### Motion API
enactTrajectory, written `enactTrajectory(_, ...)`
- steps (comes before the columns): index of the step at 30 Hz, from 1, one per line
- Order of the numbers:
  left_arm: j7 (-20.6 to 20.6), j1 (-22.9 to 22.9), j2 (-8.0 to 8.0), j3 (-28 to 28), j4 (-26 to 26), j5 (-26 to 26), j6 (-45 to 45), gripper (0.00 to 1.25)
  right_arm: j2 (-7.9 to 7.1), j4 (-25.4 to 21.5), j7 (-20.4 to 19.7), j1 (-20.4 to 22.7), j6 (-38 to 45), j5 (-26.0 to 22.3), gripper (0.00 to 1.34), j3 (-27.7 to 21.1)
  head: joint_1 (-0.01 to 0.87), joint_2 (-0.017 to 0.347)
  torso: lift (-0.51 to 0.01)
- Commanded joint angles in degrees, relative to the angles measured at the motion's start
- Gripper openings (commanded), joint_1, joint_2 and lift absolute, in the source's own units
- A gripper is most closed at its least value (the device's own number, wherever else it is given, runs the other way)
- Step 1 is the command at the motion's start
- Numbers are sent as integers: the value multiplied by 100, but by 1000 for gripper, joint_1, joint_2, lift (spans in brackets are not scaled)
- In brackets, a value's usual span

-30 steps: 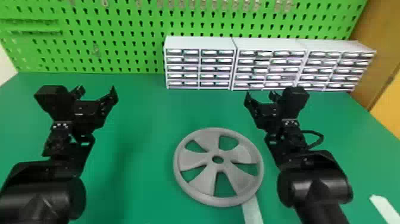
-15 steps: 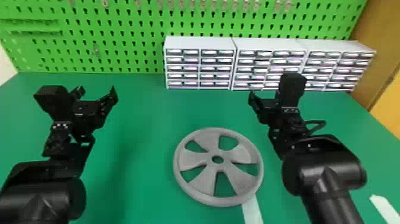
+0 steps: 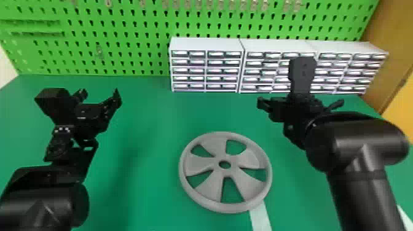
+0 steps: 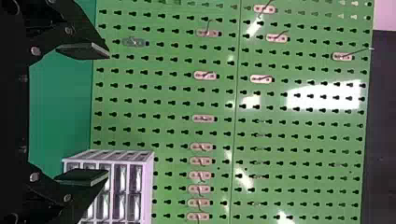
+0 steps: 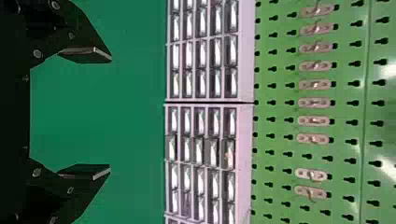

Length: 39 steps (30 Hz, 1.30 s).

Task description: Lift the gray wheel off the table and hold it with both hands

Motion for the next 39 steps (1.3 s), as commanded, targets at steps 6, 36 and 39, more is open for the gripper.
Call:
enactTrajectory(6, 1, 0, 0, 16, 0, 9, 0, 888, -80, -353, -1341, -360, 1931, -1658, 968, -234, 711, 15, -98)
enactTrajectory(36, 18, -9, 0, 7, 0, -35, 0, 888, -220, 1123, -4531, -536, 3380, -5613, 968, -814, 711, 15, -98)
enactTrajectory(39, 18, -9, 0, -2, 0, -53, 0, 888, -238, 1211, -4531, -554, 3380, -5569, 970, -814, 711, 15, -98)
